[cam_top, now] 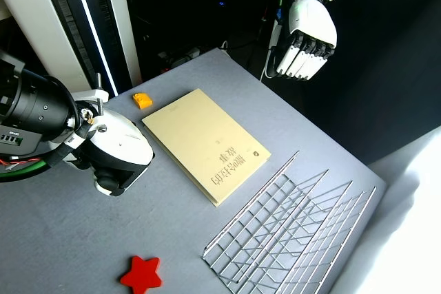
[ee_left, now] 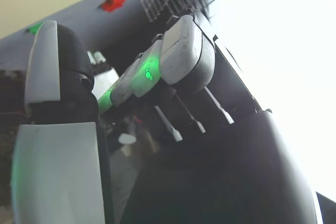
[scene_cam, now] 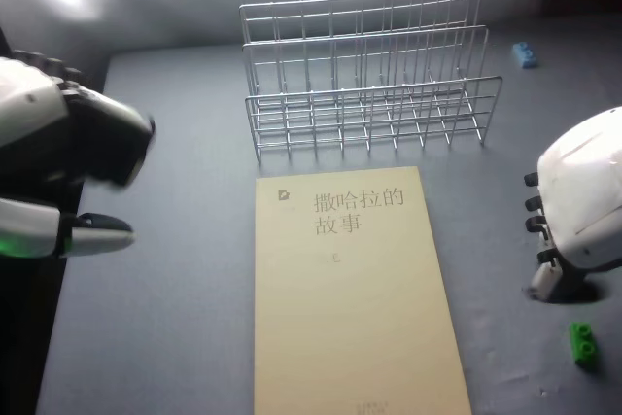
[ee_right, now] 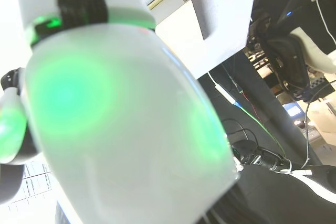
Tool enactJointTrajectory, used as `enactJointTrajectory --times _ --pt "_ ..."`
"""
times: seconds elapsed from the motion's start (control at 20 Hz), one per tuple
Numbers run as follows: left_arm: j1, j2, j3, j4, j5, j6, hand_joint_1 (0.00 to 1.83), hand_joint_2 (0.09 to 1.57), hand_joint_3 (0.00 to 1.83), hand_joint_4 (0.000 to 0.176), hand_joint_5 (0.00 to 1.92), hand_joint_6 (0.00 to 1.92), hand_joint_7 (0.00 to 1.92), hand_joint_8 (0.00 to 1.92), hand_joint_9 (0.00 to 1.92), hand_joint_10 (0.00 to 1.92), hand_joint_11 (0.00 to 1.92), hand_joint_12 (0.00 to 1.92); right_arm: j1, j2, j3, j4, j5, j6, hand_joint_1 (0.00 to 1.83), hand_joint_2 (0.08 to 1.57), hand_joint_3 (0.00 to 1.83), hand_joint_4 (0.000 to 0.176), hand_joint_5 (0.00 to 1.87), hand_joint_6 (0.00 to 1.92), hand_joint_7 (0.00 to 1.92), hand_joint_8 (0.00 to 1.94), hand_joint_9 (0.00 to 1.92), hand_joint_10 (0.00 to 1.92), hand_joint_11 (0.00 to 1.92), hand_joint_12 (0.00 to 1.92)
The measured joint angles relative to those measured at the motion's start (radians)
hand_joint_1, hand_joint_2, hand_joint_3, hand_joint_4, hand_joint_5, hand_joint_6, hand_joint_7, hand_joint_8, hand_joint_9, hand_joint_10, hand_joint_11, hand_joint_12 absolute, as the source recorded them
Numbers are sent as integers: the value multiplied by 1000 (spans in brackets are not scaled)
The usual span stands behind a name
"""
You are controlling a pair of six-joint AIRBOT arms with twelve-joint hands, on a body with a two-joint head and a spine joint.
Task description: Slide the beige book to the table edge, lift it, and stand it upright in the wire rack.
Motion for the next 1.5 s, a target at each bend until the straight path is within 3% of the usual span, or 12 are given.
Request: enactJointTrajectory --times 0.2,0.5,0.55,0.6,0.7,0.8,0.9,1.0,1.05,1.15,1.3,1.5 --pt "85 40 0 -201 -10 53 343 1077 3 0 199 3 176 2 144 4 0 247 0 -4 0 9 0 0 143 1149 9 0 179 0 186 0 165 2 0 542" --pt "132 72 -2 -305 -14 48 337 1083 2 0 196 0 192 2 155 2 0 318 -1 0 2 0 3 -3 205 1140 0 0 219 9 216 6 183 5 0 493" --pt "134 75 -2 -320 -18 36 337 1082 1 0 182 2 184 2 152 1 0 280 -4 0 3 1 3 -3 203 1136 0 0 240 9 230 5 198 6 0 570" --pt "135 74 -2 -328 -17 13 334 1079 0 0 197 8 187 3 157 3 0 277 -8 -1 3 2 -1 -5 203 1136 0 0 238 5 229 3 191 2 0 546" --pt "161 75 -2 -333 -16 -112 353 1078 0 0 194 2 180 1 143 0 0 216 -31 -19 10 1 -3 -6 157 1148 3 0 217 3 213 2 188 2 0 488" --pt "165 103 -28 -363 39 -156 353 1075 0 0 200 1 183 1 141 0 0 240 -44 -45 22 1 4 -6 142 1149 2 0 234 8 232 7 208 7 0 503" --pt "140 150 -61 -469 156 -126 385 1066 0 0 211 5 189 3 145 4 0 234 -45 -71 38 1 1 -6 154 1149 0 0 240 6 240 5 211 5 0 486" --pt "122 174 -94 -662 256 -36 384 1065 0 0 204 1 181 0 143 2 0 211 -45 -95 54 -1 -5 -6 154 1154 1 0 229 2 226 3 206 3 0 497" --pt "120 181 -118 -752 307 17 464 1052 0 0 212 1 186 1 152 2 0 240 -45 -110 66 0 -8 -6 183 1149 0 0 209 1 213 1 171 4 0 410" --pt "127 183 -138 -792 352 52 495 1057 0 0 185 0 164 0 135 0 0 197 -45 -127 73 1 -15 -6 180 1152 0 0 206 0 207 0 168 4 0 400" --pt "151 196 -142 -814 365 57 817 1062 0 0 138 0 129 0 104 0 0 210 -45 -144 74 -3 -16 2 186 1156 1 0 200 1 189 1 157 0 0 397" --pt "177 217 -154 -874 373 60 956 1091 4 0 105 0 72 0 41 0 0 128 -45 -190 76 -6 -35 40 169 1168 3 0 201 1 199 1 179 1 0 432"
